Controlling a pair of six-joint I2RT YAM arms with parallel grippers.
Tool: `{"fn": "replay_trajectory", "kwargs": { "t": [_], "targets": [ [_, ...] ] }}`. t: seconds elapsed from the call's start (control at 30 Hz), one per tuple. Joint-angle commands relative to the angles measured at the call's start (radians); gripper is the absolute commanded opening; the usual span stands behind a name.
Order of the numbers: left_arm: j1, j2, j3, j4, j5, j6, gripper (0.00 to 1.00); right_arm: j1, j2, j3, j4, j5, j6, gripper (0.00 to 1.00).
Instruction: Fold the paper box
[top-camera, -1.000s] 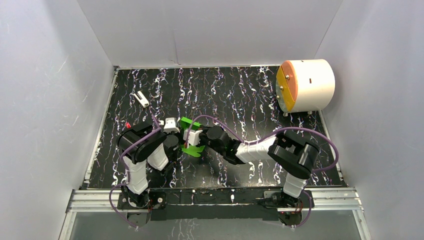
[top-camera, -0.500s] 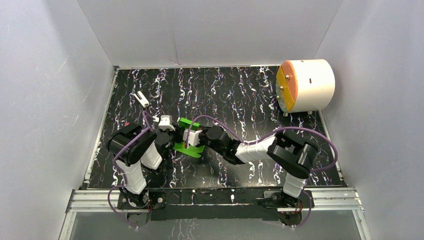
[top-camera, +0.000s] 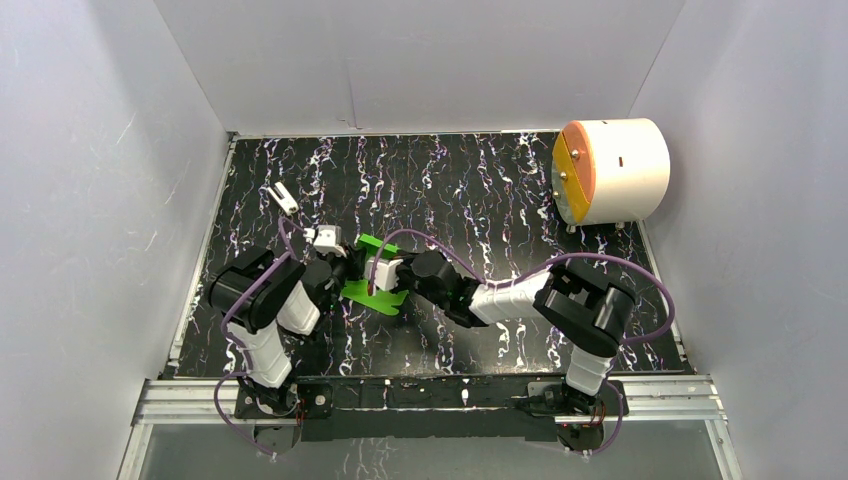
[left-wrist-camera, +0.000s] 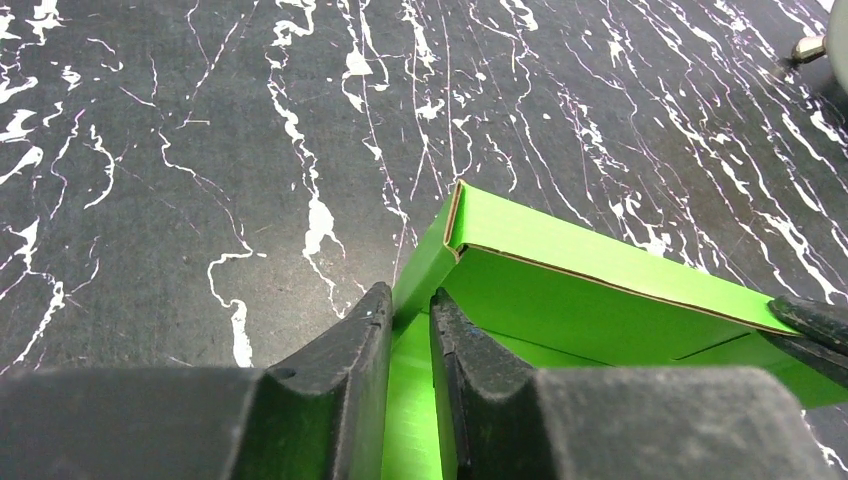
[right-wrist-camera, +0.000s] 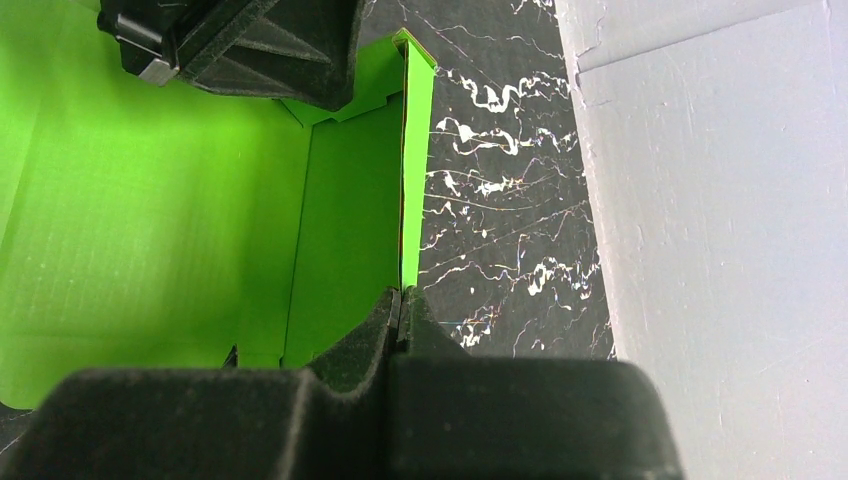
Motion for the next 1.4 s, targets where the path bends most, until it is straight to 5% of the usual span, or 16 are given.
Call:
{"fn": "replay_trajectory", "kwargs": {
  "t": [0.0, 0.63, 0.77, 1.37],
  "targets": [
    [0.007, 0.017, 0.052, 0.19, 0.032, 0.047, 0.16, 0.016, 0.026, 0.013, -0.106, -0.137, 0.044, 0.0],
    [0.006, 0.159, 0.198, 0.238, 0.011, 0.085, 0.13, 0.087, 0.119, 0.07, -0.134, -0.022, -0.041, 0.0],
    [0.006, 0.176, 0.219, 0.237, -0.034, 0.056, 0.05, 0.09, 0.118, 0.075, -0.14, -0.021, -0.03, 0.0],
    [-0.157, 0.133, 0.177, 0.237, -0.567, 0.048, 0.0, 0.082, 0.102, 0.08, -0.085, 0.091, 0.06, 0.0]
  ]
}}
